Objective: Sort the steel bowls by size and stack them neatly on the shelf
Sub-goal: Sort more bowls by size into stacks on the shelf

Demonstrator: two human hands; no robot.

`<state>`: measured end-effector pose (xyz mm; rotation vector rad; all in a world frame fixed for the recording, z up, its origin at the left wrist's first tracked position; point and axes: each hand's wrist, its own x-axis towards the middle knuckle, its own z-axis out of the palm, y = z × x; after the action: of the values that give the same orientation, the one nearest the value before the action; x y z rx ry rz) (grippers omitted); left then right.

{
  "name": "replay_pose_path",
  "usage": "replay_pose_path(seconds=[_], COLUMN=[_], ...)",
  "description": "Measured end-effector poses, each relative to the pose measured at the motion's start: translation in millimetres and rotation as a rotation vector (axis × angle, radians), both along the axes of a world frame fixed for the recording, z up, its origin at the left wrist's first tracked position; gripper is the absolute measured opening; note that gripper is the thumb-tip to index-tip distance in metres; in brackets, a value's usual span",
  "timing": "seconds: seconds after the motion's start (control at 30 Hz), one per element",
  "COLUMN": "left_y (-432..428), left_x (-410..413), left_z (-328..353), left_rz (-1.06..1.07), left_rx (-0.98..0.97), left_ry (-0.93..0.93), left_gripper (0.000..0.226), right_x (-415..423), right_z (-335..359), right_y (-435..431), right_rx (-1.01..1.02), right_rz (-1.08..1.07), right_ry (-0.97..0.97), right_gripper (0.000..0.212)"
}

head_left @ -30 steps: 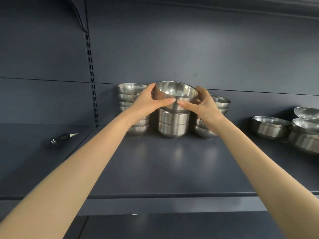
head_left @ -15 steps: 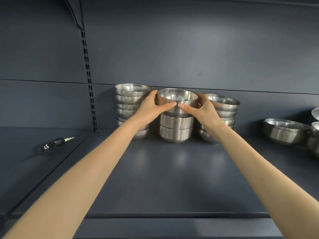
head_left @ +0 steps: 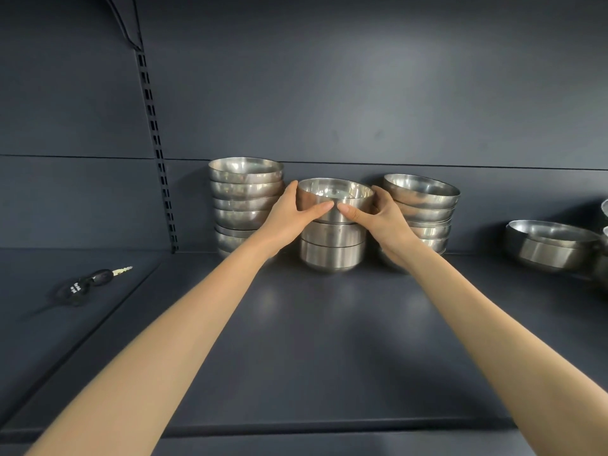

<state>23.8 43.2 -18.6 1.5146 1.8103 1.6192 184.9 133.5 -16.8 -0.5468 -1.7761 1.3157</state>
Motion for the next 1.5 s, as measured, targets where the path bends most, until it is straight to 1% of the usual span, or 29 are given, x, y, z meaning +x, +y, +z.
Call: replay_pose_path(seconds=[0.07, 0.1, 0.27, 0.4, 0.43, 0.5, 0.53, 0.57, 0.63, 0.67, 0.7, 0.77, 0.8, 0.83, 0.9, 1.0, 1.07, 1.13, 1.27, 1.5], left_y=[0, 1, 1, -2, -3, -6, -7, -9, -18, -24, -32, -51, -60, -71, -89, -109, -122, -132, -145, -149], left_x=[1, 0, 0, 5, 7, 12, 14, 15, 20, 22, 26, 34, 37, 40, 43, 44, 48, 51, 63, 92], left_z=[-1, -1, -4, -3, -2, 0, 0, 0, 0, 0, 2, 6, 7, 8, 8, 4, 0, -5, -15, -24], left_rz=[0.001, 0.004, 0.013, 0.028, 0.031, 0.037, 0.044, 0.049, 0.066, 0.073, 0.072, 0.074, 0.075, 0.083, 0.119, 0.249, 0.334, 0.376, 0.380, 0.305], left_rx=[-0.010, -0.017, -0.033, -0.065, -0.082, -0.119, -0.136, -0.144, -0.173, -0.196, -0.217, -0.268, -0.296, -0.318, -0.365, -0.429, -0.427, -0.444, -0.541, -0.511], left_ry=[0.018, 0.021, 0.010, 0.016, 0.022, 0.040, 0.048, 0.065, 0.116, 0.154, 0.205, 0.341, 0.422, 0.499, 0.617, 0.860, 0.988, 1.034, 1.052, 1.009], left_gripper=[0.105, 0.103, 0.119, 0.112, 0.106, 0.084, 0.075, 0.070, 0.062, 0.057, 0.051, 0.040, 0.044, 0.052, 0.065, 0.068, 0.069, 0.071, 0.078, 0.081], right_x=[0, 0, 1, 2, 2, 1, 2, 4, 10, 15, 20, 31, 38, 46, 61, 85, 98, 110, 136, 187], right_z=[-3, -4, -3, -2, -1, -2, -1, 0, 1, 2, 3, 2, 0, -3, -5, -8, -11, -15, -22, -31], right_y=[1, 1, 3, 1, 1, 4, 4, 3, 0, -3, -6, -11, -13, -14, -21, -37, -48, -57, -75, -93], right_rx=[-0.003, 0.000, 0.001, -0.001, -0.005, -0.012, -0.002, 0.014, 0.035, 0.042, 0.054, 0.127, 0.214, 0.322, 0.531, 0.727, 0.817, 0.835, 0.782, 0.721], right_rz=[0.000, 0.003, 0.011, 0.005, 0.006, 0.006, 0.001, 0.002, 0.007, 0.017, 0.031, 0.038, 0.012, -0.026, -0.110, -0.275, -0.374, -0.423, -0.464, -0.571], right_ry=[-0.003, -0.006, -0.031, -0.059, -0.071, -0.104, -0.131, -0.155, -0.214, -0.252, -0.294, -0.420, -0.518, -0.629, -0.784, -0.890, -0.930, -0.968, -1.024, -1.077], right_gripper=[0.123, 0.124, 0.131, 0.131, 0.126, 0.113, 0.110, 0.112, 0.128, 0.132, 0.128, 0.103, 0.092, 0.086, 0.082, 0.080, 0.082, 0.085, 0.089, 0.086])
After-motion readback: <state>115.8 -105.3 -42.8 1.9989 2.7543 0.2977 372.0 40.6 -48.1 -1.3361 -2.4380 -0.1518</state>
